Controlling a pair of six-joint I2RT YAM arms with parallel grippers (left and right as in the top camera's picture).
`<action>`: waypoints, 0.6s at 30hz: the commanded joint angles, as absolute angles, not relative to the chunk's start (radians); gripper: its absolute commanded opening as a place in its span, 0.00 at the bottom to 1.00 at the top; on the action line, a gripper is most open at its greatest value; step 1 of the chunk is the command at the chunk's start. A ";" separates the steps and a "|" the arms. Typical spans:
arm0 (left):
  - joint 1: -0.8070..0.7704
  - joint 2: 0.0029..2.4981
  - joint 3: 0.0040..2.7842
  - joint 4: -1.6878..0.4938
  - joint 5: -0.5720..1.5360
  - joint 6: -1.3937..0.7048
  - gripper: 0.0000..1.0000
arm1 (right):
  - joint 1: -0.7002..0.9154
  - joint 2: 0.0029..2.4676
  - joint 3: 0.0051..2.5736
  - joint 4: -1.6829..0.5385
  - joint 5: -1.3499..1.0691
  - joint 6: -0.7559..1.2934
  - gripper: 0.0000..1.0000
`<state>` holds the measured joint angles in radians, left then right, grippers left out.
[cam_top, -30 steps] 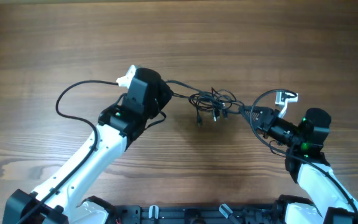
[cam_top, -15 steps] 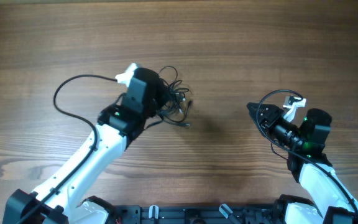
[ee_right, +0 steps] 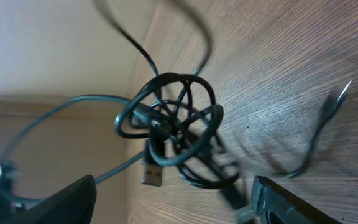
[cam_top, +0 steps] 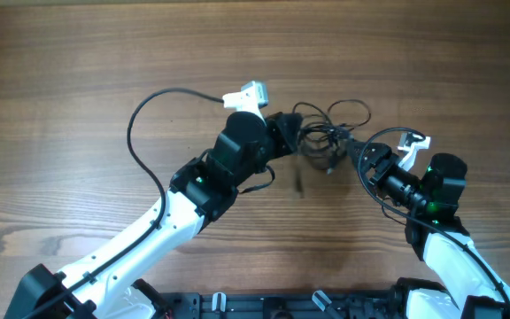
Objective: Untangle cables
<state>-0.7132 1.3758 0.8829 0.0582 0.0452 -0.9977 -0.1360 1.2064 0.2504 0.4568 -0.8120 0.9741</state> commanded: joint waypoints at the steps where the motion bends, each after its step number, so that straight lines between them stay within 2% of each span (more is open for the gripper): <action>1: -0.710 1.373 0.886 -0.163 -0.064 -1.082 0.06 | -0.132 1.209 0.255 0.458 -0.786 0.968 0.85; 3: -0.710 1.386 0.885 -0.329 -0.096 -1.082 0.13 | -0.132 1.209 0.255 0.457 -0.781 0.968 0.87; 4: -0.710 1.395 0.884 -0.388 -0.095 -1.082 0.21 | -0.132 1.209 0.255 0.454 -0.781 0.968 0.90; 6: -0.712 1.414 0.884 -0.459 -0.095 -1.082 0.46 | -0.132 1.209 0.255 0.451 -0.781 0.969 0.91; 7: -0.712 1.428 0.884 -0.482 -0.095 -1.082 0.63 | -0.132 1.209 0.255 0.450 -0.781 0.969 0.92; 9: -0.712 1.452 0.884 -0.482 -0.096 -1.081 0.78 | -0.132 1.209 0.255 0.444 -0.781 0.969 0.92; 12: -0.709 1.454 0.885 -0.368 -0.095 -0.932 0.86 | -0.132 1.209 0.255 0.424 -0.761 0.970 0.92; 14: -0.709 1.452 0.885 -0.212 -0.095 -0.680 0.95 | -0.132 1.209 0.255 0.396 -0.736 0.972 0.93; 15: -0.709 1.454 0.885 -0.147 -0.098 -0.554 0.95 | -0.132 1.209 0.255 0.392 -0.735 0.972 0.93; 16: -0.709 1.459 0.885 -0.093 -0.123 -0.445 0.89 | -0.132 1.209 0.255 0.392 -0.736 0.972 0.94; 17: -0.709 1.469 0.885 -0.052 -0.161 -0.389 0.81 | -0.132 1.209 0.255 0.392 -0.735 0.972 0.94; 18: -0.709 1.483 0.885 -0.025 -0.191 -0.366 0.78 | -0.132 1.209 0.255 0.392 -0.735 0.971 0.94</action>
<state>-0.7124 1.4517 0.8803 -0.0929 -0.0937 -0.6964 -0.1360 1.2064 0.2504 0.3916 -0.7574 0.9745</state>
